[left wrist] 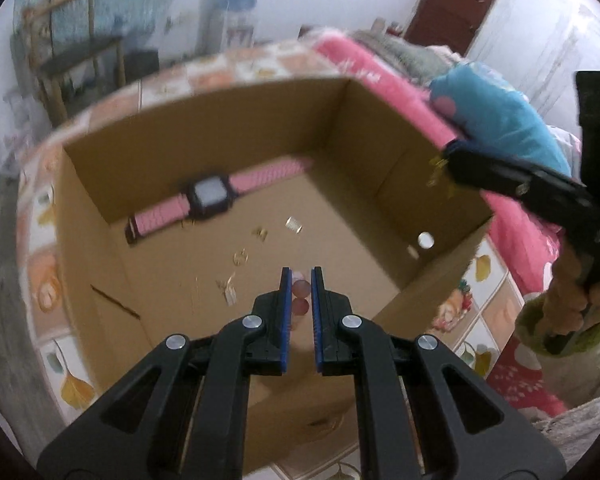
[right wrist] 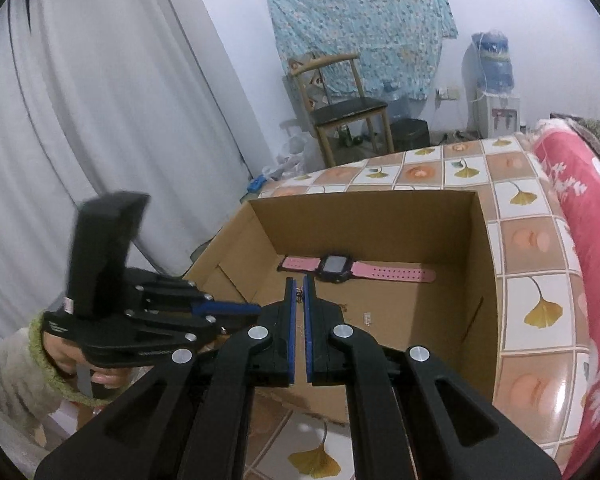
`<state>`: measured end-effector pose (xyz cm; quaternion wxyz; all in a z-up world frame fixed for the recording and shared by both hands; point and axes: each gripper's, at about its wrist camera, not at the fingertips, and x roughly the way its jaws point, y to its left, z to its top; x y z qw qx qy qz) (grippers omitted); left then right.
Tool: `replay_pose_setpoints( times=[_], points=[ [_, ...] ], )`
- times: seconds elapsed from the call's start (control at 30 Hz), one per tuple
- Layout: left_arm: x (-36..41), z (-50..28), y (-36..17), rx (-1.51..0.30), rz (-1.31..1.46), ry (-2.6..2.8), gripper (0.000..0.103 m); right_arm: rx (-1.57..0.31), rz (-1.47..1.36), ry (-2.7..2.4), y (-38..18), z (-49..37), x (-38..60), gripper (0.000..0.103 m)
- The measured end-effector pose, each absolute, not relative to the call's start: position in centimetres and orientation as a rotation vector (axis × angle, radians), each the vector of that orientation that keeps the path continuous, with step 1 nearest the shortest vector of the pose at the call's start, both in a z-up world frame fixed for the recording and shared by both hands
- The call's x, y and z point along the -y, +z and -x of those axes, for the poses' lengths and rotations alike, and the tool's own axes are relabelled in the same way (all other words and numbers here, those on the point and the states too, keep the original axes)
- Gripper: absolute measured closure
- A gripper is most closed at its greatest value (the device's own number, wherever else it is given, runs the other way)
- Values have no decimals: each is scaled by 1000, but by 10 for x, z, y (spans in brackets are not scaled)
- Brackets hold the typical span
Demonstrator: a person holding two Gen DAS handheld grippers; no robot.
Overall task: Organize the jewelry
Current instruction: 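Carry the peach bracelet and gold charm over the box with both tools, then open both tools to drop the bracelet and charm into the box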
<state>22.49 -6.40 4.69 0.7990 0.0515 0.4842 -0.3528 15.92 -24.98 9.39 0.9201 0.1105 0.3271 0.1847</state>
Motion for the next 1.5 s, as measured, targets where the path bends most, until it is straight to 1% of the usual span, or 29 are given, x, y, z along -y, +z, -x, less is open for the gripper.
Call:
replay_pose_setpoints(
  times=[0.13,0.57,0.7,0.83,0.9,1.03,1.07,1.1,1.2,1.27,1.5],
  points=[
    [56,-237,28,-1134,-58,-767,94,-677,-235,371,91,-161,251,99],
    [59,-230,32,-1101,-251,-689,94,-703,-237,345,88,-163,255,99],
    [51,-226,43,-1053,-267,-656,86,-711,-233,337,87,-166,254,99],
    [39,-219,58,-989,-264,-622,82,-741,-231,353,85,-173,252,99],
    [34,-213,66,-952,-249,-608,75,-775,-239,377,82,-180,250,99],
    [25,-197,82,-872,-227,-576,65,-903,-291,438,65,-205,247,99],
    [23,-192,85,-851,-220,-566,60,-941,-302,455,60,-212,245,99],
    [22,-188,88,-833,-214,-558,57,-980,-314,466,54,-219,243,99],
    [19,-176,93,-801,-203,-537,56,-1067,-324,482,42,-235,237,99],
    [18,-171,95,-790,-190,-527,52,-1105,-333,483,37,-241,235,99],
    [11,-162,91,-799,-145,-518,50,-1109,-391,469,36,-246,242,98]
  ],
)
